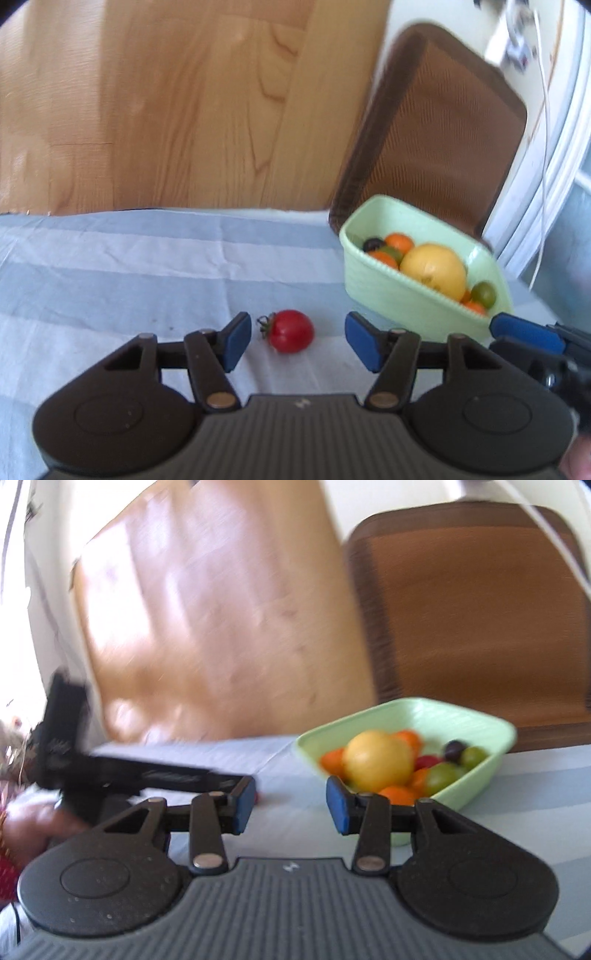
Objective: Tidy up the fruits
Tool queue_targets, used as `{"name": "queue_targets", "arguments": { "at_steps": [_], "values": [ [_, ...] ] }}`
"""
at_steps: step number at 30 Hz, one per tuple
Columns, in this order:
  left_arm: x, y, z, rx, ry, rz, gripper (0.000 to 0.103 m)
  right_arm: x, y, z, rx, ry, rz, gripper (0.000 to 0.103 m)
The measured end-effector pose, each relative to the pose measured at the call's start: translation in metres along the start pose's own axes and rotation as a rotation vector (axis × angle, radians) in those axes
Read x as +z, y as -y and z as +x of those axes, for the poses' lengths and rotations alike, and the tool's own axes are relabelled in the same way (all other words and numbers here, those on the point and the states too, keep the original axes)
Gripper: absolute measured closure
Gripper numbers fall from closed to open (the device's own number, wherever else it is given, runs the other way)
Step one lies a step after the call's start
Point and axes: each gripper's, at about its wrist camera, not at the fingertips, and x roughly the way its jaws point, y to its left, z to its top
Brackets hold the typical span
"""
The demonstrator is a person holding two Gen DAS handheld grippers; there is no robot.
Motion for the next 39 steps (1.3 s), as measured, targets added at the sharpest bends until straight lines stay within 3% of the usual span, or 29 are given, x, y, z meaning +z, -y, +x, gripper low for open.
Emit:
{"name": "queue_targets", "arguments": {
  "at_steps": [2, 6, 9, 15, 19, 26, 27, 28, 30, 35, 39],
  "values": [
    [-0.004, 0.008, 0.003, 0.017, -0.005, 0.043, 0.049, -0.004, -0.003, 0.007, 0.002, -0.026, -0.022, 0.057],
    [-0.005, 0.011, 0.005, 0.014, -0.012, 0.056, 0.075, -0.007, 0.007, 0.016, 0.016, -0.063, 0.028, 0.057],
    [-0.005, 0.013, -0.001, -0.043, -0.006, 0.02, 0.076, -0.009, 0.008, 0.017, 0.022, -0.067, 0.045, 0.057],
    [-0.009, 0.029, -0.016, -0.179, -0.005, -0.017, 0.076, -0.013, -0.003, 0.017, 0.013, -0.096, -0.009, 0.057],
    [-0.011, 0.033, -0.018, -0.185, -0.014, -0.031, 0.075, -0.014, -0.002, 0.023, -0.003, -0.141, -0.008, 0.057],
    [0.004, 0.006, -0.015, -0.174, -0.008, -0.125, 0.072, -0.01, -0.01, 0.044, 0.005, -0.186, -0.052, 0.057],
    [0.007, 0.003, -0.012, -0.182, -0.019, -0.138, 0.07, -0.008, -0.013, 0.049, 0.001, -0.183, -0.07, 0.059],
    [0.009, 0.0, -0.006, -0.2, -0.037, -0.16, 0.059, -0.005, -0.016, 0.054, -0.008, -0.177, -0.095, 0.06],
    [0.011, -0.004, 0.001, -0.223, -0.049, -0.185, 0.055, -0.003, -0.027, 0.065, -0.012, -0.176, -0.148, 0.059],
    [0.014, -0.008, 0.011, -0.238, -0.06, -0.19, 0.054, -0.007, -0.046, 0.083, -0.102, -0.192, -0.244, 0.059],
    [0.013, -0.007, 0.006, -0.205, -0.04, -0.162, 0.055, -0.01, -0.04, 0.076, -0.12, -0.188, -0.209, 0.06]
  ]
}}
